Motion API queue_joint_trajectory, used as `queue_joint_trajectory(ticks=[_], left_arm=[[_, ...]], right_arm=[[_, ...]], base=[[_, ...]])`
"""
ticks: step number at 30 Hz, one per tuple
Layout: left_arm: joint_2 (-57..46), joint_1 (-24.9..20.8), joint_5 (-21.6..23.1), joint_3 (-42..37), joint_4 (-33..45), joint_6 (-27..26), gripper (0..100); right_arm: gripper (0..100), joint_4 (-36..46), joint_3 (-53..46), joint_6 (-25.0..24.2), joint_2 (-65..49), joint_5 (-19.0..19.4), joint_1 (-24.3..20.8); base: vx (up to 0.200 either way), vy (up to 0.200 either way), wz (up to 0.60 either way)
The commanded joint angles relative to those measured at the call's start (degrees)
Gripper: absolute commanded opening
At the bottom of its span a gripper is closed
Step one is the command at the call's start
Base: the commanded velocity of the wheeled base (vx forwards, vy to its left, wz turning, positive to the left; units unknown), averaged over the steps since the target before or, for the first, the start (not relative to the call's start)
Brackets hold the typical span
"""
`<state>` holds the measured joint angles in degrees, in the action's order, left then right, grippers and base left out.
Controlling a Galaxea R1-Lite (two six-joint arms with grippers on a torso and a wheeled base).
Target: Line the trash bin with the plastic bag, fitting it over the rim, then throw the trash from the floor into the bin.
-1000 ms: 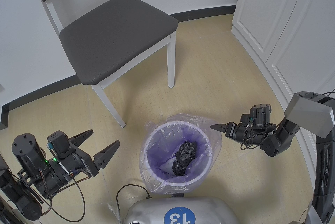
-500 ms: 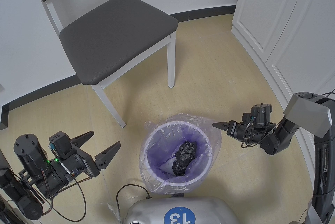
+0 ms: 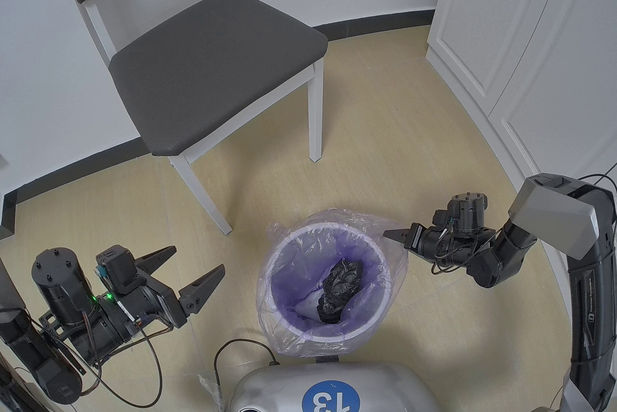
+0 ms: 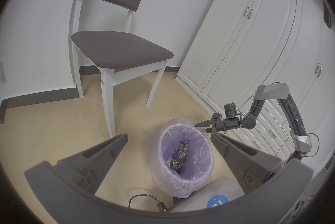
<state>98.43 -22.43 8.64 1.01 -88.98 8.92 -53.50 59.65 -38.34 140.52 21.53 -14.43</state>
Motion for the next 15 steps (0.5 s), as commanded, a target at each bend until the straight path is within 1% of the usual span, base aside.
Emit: queue_joint_trajectory(ticks=[1,6,9,10,13,15], left_arm=[[0.19,0.11,-0.03,-0.84,-1.02,0.04,100],[0.71,0.02,-0.03,-0.92,-1.02,0.04,100],[1.86,0.02,-0.12,-0.92,-1.02,-0.05,100],[1.94,0.02,-0.12,-0.92,-1.02,-0.05,100],[2.03,-0.07,-0.12,-0.31,-1.02,-0.05,100],[2.03,-0.07,-0.12,-0.31,-1.02,-0.05,100]], right_arm=[[0,-0.02,0.2,0.02,0.54,-0.08,-0.24],[0,0.33,1.26,1.16,1.69,-0.52,-0.51],[0,0.59,1.52,4.94,2.13,-1.14,-0.95],[0,0.59,1.52,5.38,2.21,-1.31,-0.95],[0,1.21,1.87,9.86,3.18,-2.81,-1.12],[0,1.74,2.05,10.65,3.44,-2.9,-1.39]], base=[[0.0,0.0,0.0],[0.0,0.0,0.0],[0.0,0.0,0.0],[0.0,0.0,0.0],[0.0,0.0,0.0],[0.0,0.0,0.0]])
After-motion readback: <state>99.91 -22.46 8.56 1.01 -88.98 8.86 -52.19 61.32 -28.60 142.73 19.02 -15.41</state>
